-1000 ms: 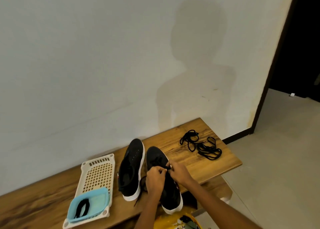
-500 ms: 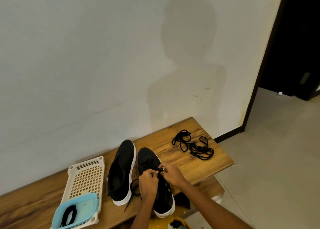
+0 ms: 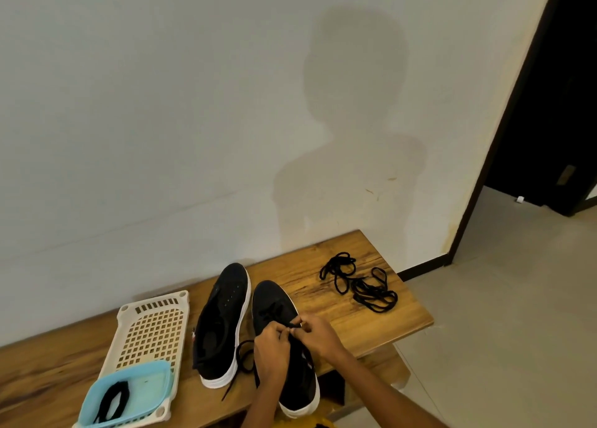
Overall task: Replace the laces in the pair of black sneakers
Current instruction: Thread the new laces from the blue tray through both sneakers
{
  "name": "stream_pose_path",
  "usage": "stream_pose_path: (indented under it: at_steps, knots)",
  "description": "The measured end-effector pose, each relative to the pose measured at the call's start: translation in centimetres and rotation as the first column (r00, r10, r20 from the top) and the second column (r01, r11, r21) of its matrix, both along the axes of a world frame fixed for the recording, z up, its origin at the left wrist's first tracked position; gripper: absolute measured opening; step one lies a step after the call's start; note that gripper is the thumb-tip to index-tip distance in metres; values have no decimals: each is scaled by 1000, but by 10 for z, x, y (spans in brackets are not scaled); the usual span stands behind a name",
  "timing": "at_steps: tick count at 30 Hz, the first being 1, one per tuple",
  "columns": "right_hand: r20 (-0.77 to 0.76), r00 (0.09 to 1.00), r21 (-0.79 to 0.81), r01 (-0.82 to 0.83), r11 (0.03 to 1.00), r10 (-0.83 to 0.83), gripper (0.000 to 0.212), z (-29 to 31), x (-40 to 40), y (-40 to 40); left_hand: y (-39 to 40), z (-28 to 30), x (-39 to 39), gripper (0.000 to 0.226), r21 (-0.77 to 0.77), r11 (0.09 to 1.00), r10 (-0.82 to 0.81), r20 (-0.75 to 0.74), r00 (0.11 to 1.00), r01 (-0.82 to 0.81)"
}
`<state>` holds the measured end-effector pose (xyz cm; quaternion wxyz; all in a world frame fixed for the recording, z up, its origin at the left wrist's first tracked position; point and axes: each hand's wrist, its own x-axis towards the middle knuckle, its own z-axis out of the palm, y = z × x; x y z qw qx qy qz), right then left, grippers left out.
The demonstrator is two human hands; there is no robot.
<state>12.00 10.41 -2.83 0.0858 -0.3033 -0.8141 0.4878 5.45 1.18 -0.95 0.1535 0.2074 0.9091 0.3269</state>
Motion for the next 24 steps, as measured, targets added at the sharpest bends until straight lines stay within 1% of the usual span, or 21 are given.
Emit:
stream_pose_path:
  at_steps: [1, 4, 5, 8, 11, 13, 15, 17, 19, 20, 22, 23, 24]
  knots:
    - [-4, 1000, -19, -14, 1000, 14, 12, 0, -1, 2, -1, -2, -1, 16, 13, 1000, -2, 12, 1000, 2]
    - [6, 999, -103, -51, 993, 52, 33, 3, -5, 10, -2, -8, -8, 16, 67, 997, -33, 43, 999, 30]
    - [17, 998, -130, -59, 990, 62, 35, 5, -8, 13, -1, -8, -11, 19, 68, 996, -56, 48, 997, 52]
    - [63, 993, -179, -88, 980, 101, 29, 9, -14, 18, -2, -8, -19, 22, 56, 988, -146, 37, 989, 144]
    - [86, 991, -262, -77, 962, 103, 20, 9, -17, 22, -4, -10, -23, 21, 31, 977, -210, 14, 978, 210]
    - [91, 991, -283, -71, 956, 101, 16, 10, -18, 25, -3, -12, -27, 19, 10, 969, -246, 2, 969, 246]
    - [107, 987, -257, -86, 963, 117, 20, 12, -20, 27, -2, -11, -29, 18, -7, 961, -277, -6, 961, 277]
    - [179, 969, -147, -143, 979, 168, 23, 13, -22, 26, -1, -9, -29, 18, -2, 956, -293, -7, 956, 293]
    - [266, 942, -18, -206, 978, 203, 18, 18, -23, 20, -3, -6, -30, 19, 2, 955, -296, 11, 955, 296]
    - [279, 941, 20, -206, 978, 192, 18, 23, -23, 16, -4, -4, -31, 21, -17, 951, -310, 23, 951, 310]
    - [240, 963, 41, -136, 990, 122, 26, 33, -26, 15, -6, 2, -36, 30, -74, 931, -355, 50, 933, 358]
    - [205, 977, 19, -60, 998, 55, 29, 40, -27, 18, -7, 5, -38, 35, -82, 924, -367, 85, 926, 374]
    - [162, 986, -34, 32, 999, -26, 26, 48, -30, 24, -7, 9, -40, 39, -76, 921, -370, 136, 919, 382]
